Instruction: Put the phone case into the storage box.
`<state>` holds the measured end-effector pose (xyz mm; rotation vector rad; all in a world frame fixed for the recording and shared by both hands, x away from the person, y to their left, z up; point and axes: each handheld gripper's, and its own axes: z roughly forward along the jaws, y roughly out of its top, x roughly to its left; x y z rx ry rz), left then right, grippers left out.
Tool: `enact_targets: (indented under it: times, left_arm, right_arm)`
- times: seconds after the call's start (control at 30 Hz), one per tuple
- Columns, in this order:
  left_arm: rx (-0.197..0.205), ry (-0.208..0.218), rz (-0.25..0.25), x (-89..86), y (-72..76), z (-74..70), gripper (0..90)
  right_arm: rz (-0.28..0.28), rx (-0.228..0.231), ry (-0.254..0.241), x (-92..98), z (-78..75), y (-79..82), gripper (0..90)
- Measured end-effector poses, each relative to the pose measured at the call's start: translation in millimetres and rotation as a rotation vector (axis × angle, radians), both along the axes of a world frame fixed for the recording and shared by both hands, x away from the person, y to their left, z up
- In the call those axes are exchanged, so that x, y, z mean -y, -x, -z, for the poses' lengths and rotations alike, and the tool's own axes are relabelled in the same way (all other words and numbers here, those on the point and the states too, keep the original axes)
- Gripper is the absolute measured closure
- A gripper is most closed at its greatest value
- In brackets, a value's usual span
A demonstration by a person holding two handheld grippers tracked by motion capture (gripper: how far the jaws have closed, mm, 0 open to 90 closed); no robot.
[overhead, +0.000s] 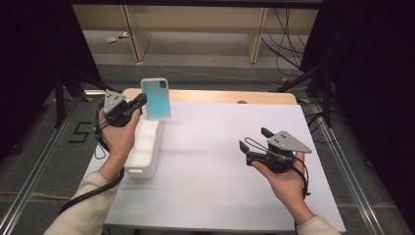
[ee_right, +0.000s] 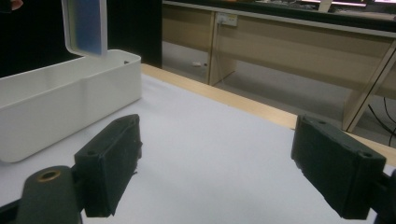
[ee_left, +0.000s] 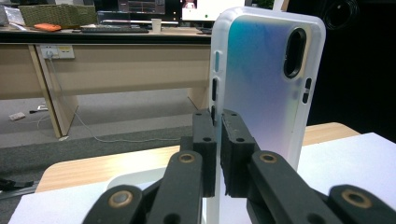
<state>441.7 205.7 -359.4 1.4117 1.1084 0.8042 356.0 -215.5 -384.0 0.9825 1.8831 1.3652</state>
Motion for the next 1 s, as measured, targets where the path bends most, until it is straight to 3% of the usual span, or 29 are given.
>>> enact_targets:
  times: [0.03, 0.17, 0.27, 0.3, 0.47, 0.6, 0.7, 0.8, 1.0]
  left_arm:
    - [-0.002, -0.002, -0.003, -1.4, -0.5, 0.2, 85.4]
    - [-0.006, -0.006, -0.011, -7.2, -3.6, 1.8, 85.4]
    - [-0.006, -0.013, -0.01, -11.0, -6.2, 2.8, 85.4]
    - [-0.006, -0.014, -0.012, -11.8, -7.0, 3.1, 85.4]
    - [-0.008, -0.018, -0.013, -15.9, -10.5, 4.6, 85.4]
    - [-0.008, -0.019, -0.012, -17.9, -12.4, 5.9, 85.4]
    - [-0.004, -0.017, -0.012, -19.4, -13.1, 5.0, 85.4]
    - [-0.001, -0.019, -0.014, -20.8, -13.5, 3.4, 85.4]
    - [0.003, -0.029, -0.01, -24.6, -15.3, 2.7, 85.4]
  right_arm:
    - [0.001, 0.013, 0.004, 0.6, 0.1, -0.6, 17.1]
    - [-0.005, -0.011, -0.008, 0.1, 1.6, 0.4, 17.1]
    - [-0.002, 0.014, 0.011, 0.9, 2.5, -0.7, 17.1]
    - [-0.006, -0.01, 0.004, 0.4, 2.3, 0.6, 17.1]
    - [-0.008, 0.002, -0.011, 0.5, 2.9, 0.4, 17.2]
    - [0.003, -0.011, 0.0, 2.4, 3.8, 1.4, 17.1]
    - [0.01, 0.005, 0.006, 3.7, 3.7, 1.5, 17.1]
    - [0.01, -0.014, 0.008, 4.6, 3.1, 2.6, 17.1]
    - [0.003, -0.003, -0.012, 4.1, 4.1, 2.0, 17.2]
